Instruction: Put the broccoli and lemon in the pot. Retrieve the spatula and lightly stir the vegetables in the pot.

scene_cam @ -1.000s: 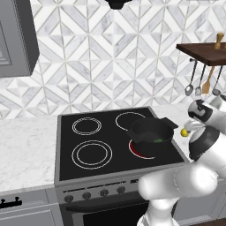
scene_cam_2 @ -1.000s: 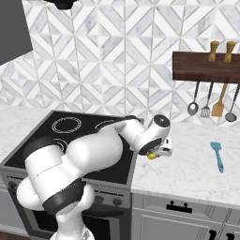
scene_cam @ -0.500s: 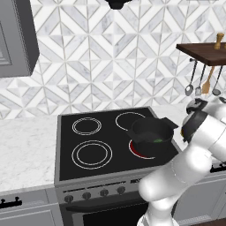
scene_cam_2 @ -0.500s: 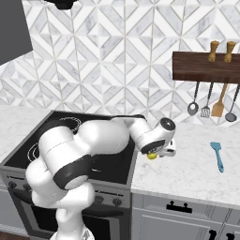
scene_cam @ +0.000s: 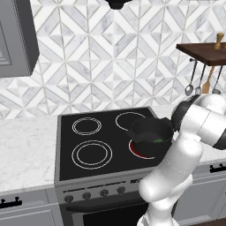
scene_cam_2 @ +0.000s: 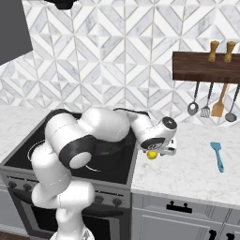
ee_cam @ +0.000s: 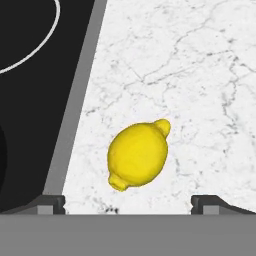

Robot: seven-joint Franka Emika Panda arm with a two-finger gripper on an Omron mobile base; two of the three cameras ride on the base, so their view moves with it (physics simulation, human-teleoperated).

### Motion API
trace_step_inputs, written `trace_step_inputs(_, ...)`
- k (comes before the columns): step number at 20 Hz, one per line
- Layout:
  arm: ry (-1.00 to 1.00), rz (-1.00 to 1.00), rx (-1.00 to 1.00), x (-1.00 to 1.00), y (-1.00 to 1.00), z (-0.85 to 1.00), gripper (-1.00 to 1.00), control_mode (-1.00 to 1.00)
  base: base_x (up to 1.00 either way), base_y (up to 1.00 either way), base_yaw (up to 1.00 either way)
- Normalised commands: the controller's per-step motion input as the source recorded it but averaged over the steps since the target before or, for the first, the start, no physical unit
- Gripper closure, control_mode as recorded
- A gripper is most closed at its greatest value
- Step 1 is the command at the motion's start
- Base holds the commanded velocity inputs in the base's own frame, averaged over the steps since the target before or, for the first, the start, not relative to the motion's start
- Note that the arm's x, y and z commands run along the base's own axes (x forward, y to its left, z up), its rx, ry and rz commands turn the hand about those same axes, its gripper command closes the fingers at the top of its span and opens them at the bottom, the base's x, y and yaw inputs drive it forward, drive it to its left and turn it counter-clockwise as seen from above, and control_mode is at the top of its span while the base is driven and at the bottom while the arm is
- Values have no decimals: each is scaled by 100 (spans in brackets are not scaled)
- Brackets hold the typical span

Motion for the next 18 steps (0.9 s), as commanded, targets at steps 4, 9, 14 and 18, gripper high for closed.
trace_step_inputs(4,0,0,0,25,0,-26,-100,-100,0,0,0)
trace_step_inputs(9,0,0,0,22,0,-14,-100,-100,0,0,0)
trace_step_inputs(14,0,0,0,18,0,-16,-100,-100,0,0,0)
trace_step_inputs(18,1,0,0,5,0,-19,-100,-100,0,0,0)
